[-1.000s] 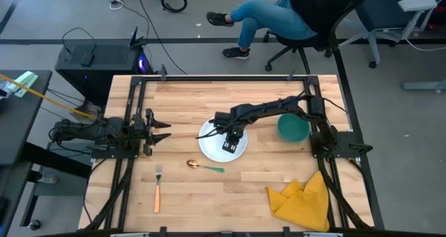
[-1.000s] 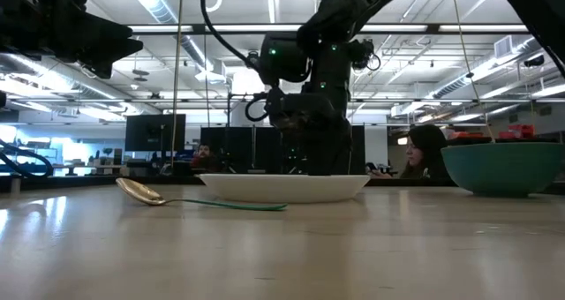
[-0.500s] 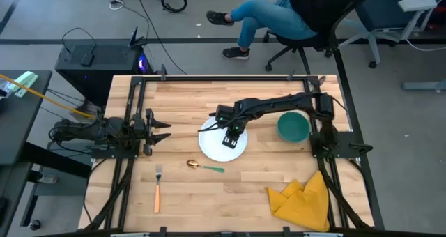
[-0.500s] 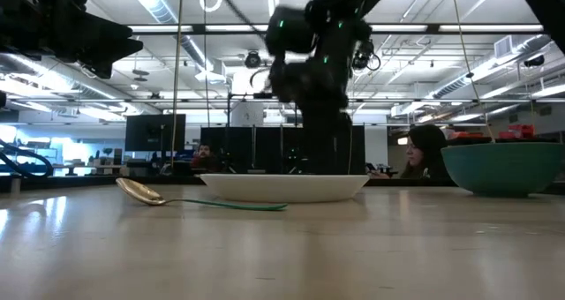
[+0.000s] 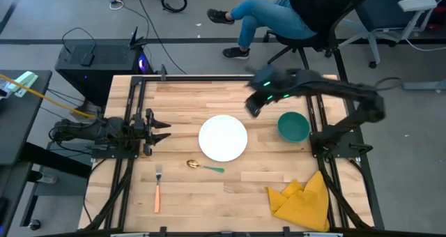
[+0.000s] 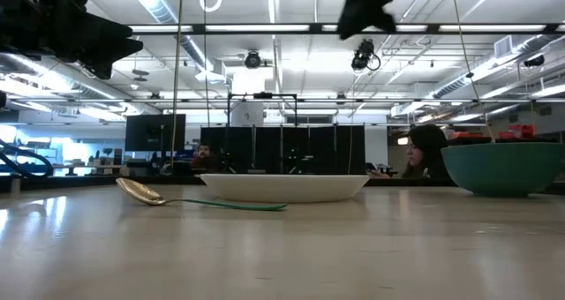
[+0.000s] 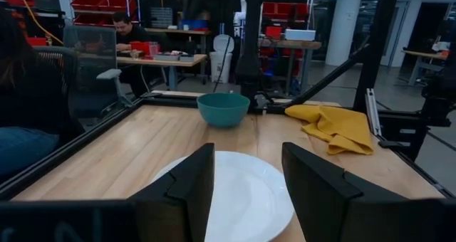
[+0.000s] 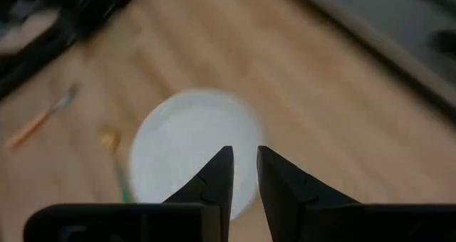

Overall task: Set table place
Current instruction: Put the green bowl on top of the white plate

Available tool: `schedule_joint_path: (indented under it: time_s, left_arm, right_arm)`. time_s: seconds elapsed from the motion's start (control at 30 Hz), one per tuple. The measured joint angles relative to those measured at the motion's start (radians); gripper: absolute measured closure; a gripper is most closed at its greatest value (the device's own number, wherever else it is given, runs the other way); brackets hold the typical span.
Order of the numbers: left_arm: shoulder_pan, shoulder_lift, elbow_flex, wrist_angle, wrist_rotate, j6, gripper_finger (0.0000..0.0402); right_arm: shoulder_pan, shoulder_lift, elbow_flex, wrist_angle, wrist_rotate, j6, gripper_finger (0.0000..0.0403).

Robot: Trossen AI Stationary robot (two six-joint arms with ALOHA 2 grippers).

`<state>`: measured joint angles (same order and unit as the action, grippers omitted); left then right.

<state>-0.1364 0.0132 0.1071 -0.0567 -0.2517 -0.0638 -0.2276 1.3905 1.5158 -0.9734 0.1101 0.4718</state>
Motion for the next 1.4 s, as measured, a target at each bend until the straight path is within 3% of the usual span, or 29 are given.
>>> schedule_joint_path:
  time_s: [0.17, 0.33, 0.73, 1.0, 1.17, 1.4]
  left_arm:
    - [0.0, 0.0, 0.0, 0.0, -0.003, 0.001, 0.0228]
    - [0.0, 0.0, 0.0, 0.0, -0.003, 0.001, 0.0228]
    - [0.0, 0.0, 0.0, 0.0, -0.003, 0.004, 0.0228]
    - [0.0, 0.0, 0.0, 0.0, -0.002, 0.004, 0.0228]
    - [0.0, 0.0, 0.0, 0.0, -0.002, 0.004, 0.0229]
    - [0.0, 0.0, 0.0, 0.0, -0.002, 0.003, 0.0229]
  right_arm:
    - [-0.054, -0.148, 0.0, -0.187, 0.212, 0.131, 0.0331]
    - [-0.078, -0.22, -0.034, -0.402, 0.236, 0.283, 0.0331]
    - [-0.116, -0.287, -0.445, -0.426, 0.134, 0.431, 0.0331]
    - [-0.186, -0.287, -0.677, -0.402, -0.018, 0.452, 0.0331]
    - [-0.209, -0.308, -0.749, -0.365, -0.029, 0.425, 0.0331]
    - [-0.247, -0.393, -0.74, -0.334, -0.029, 0.401, 0.0331]
